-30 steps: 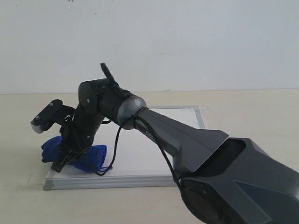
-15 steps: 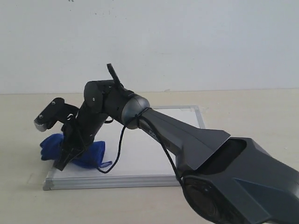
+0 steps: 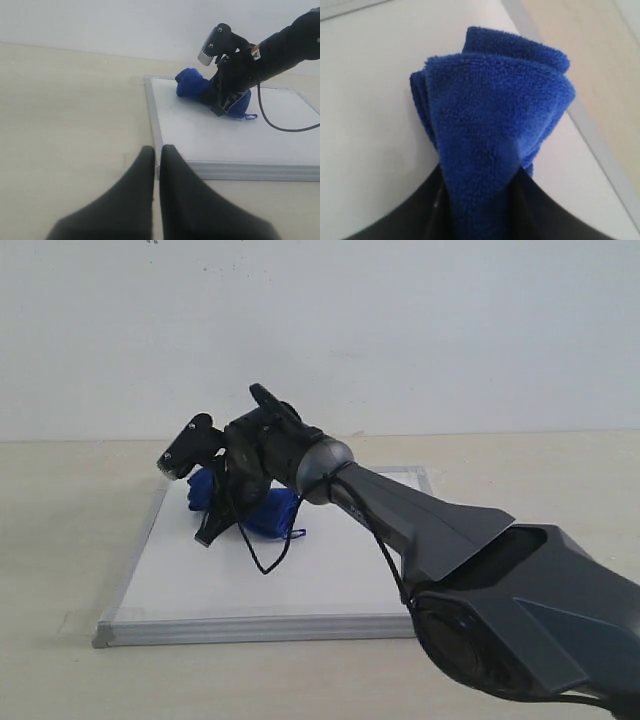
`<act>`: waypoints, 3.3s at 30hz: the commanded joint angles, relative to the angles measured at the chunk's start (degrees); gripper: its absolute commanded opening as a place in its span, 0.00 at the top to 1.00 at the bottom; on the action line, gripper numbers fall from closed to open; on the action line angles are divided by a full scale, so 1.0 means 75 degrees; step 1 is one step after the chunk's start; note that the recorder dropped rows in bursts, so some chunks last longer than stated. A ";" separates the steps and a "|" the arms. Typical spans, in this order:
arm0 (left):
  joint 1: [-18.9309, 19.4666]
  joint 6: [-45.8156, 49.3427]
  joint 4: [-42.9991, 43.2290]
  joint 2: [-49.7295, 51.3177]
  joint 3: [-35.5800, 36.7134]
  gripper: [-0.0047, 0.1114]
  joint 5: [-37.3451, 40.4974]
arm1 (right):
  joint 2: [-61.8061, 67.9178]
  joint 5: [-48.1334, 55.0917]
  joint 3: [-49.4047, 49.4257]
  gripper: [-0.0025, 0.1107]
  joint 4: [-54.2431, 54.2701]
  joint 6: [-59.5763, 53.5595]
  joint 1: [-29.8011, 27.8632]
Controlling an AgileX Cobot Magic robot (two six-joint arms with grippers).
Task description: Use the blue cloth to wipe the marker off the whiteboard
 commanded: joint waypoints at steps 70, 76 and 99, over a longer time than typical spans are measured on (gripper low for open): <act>-0.0016 -0.0076 0.0002 -0.0020 0.0021 0.93 -0.0068 | -0.6527 -0.0613 0.8859 0.98 -0.1005 0.5413 -0.2959; -0.0016 -0.0076 0.0002 -0.0020 0.0021 0.93 -0.0068 | -0.5713 -0.1310 0.8859 0.98 -0.1083 0.5724 -0.2974; -0.0016 -0.0076 0.0002 -0.0020 0.0021 0.93 -0.0068 | -0.4591 -0.1975 0.8859 0.65 -0.0850 0.6187 -0.3336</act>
